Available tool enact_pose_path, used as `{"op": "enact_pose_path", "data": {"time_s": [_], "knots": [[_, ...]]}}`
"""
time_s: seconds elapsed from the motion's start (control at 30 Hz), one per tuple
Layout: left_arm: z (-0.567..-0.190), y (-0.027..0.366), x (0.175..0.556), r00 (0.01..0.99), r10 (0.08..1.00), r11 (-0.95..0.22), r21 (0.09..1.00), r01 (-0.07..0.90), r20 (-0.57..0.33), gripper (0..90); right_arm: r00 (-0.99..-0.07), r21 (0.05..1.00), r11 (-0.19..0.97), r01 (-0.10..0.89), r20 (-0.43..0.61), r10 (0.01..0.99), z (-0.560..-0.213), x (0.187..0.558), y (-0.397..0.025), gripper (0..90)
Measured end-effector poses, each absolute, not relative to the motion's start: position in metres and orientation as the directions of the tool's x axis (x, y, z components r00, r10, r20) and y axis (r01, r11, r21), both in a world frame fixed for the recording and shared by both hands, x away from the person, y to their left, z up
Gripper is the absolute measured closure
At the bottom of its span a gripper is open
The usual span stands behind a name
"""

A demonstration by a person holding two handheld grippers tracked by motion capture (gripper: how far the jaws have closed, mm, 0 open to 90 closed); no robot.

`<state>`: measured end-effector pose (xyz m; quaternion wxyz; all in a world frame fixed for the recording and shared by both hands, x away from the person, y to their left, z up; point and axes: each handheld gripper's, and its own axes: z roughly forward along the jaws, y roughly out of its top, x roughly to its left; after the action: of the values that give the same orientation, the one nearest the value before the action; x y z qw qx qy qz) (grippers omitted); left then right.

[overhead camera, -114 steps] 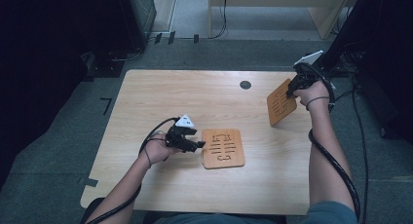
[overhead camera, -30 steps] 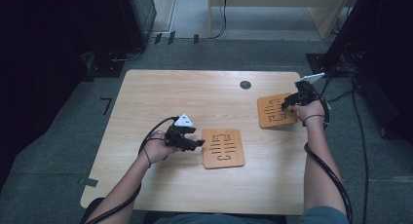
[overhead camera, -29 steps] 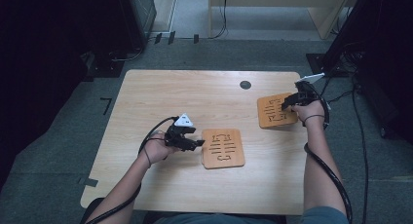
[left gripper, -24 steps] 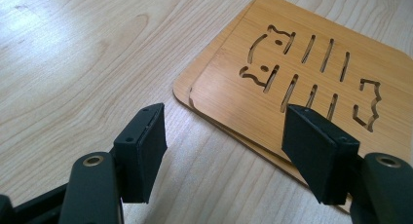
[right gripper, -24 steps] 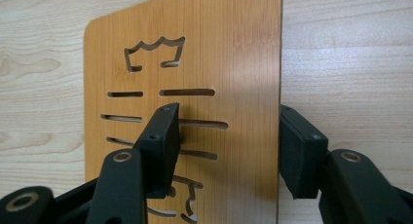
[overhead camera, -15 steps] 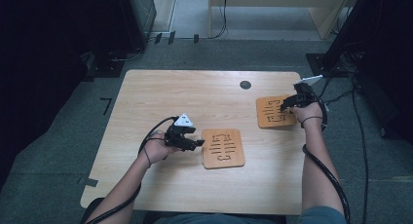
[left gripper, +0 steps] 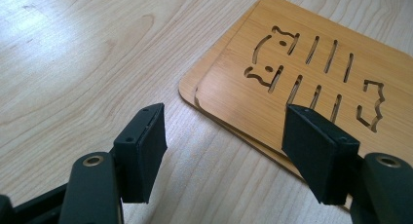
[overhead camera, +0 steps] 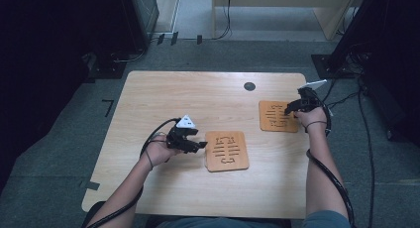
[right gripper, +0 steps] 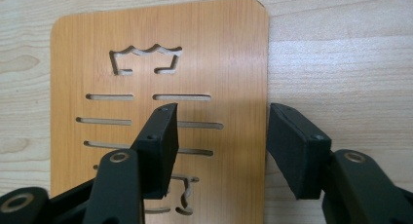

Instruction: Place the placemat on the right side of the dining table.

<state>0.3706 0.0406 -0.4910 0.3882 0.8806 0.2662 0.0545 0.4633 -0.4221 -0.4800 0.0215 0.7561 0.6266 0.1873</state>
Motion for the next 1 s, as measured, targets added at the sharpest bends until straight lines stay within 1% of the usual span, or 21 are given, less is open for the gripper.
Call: {"op": "enact_pose_path", "data": {"time_s": [0.27,0.63,1.0], "knots": [[-0.491,0.040,0.371,0.853,0.510,-0.558,0.712,0.427,-0.111,31.8,0.132,0.283,-0.212,0.935,0.275,0.952,-0.477,0.460,-0.420,43.3],[-0.493,0.041,0.371,0.851,0.512,-0.561,0.704,0.435,-0.118,31.3,0.066,0.323,-0.158,0.933,0.278,0.958,-0.475,0.454,-0.405,39.5],[-0.494,0.041,0.371,0.849,0.514,-0.564,0.697,0.443,-0.123,30.9,0.034,0.341,-0.135,0.930,0.287,0.957,-0.476,0.449,-0.394,35.4]]}}
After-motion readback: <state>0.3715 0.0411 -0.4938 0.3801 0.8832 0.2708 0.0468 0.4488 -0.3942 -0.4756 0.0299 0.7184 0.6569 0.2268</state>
